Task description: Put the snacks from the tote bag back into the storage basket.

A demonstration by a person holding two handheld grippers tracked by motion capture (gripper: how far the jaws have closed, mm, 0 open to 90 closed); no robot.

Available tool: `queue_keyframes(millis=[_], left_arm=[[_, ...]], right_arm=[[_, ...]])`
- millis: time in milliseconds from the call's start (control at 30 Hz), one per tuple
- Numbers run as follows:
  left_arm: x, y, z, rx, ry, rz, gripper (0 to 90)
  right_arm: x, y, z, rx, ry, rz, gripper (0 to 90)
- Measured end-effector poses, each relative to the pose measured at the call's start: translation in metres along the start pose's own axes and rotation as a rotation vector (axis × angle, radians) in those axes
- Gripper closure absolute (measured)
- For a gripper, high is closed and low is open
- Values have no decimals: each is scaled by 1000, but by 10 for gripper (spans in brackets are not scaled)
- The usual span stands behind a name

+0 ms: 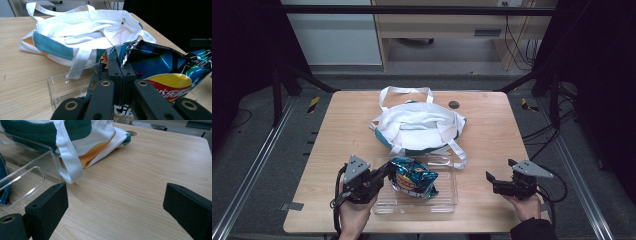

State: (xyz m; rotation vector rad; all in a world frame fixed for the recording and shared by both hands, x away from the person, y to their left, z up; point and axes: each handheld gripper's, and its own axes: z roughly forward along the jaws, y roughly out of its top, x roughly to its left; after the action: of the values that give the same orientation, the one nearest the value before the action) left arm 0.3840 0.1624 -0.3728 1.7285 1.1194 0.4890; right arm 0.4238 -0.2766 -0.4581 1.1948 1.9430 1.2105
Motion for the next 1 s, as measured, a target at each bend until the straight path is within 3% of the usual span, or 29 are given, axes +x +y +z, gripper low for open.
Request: queue_keyframes(millis=[333, 633, 1000], left_arm=[[2, 7, 10, 4, 8, -7, 891], [7, 14, 25, -10, -4, -36, 888], [6, 25, 43, -23, 15, -39, 884]], right_arm=[[0, 0, 0, 4, 0, 2, 63], [0, -1, 1, 7, 0, 1, 63], [0, -1, 1, 10, 1, -1, 63]])
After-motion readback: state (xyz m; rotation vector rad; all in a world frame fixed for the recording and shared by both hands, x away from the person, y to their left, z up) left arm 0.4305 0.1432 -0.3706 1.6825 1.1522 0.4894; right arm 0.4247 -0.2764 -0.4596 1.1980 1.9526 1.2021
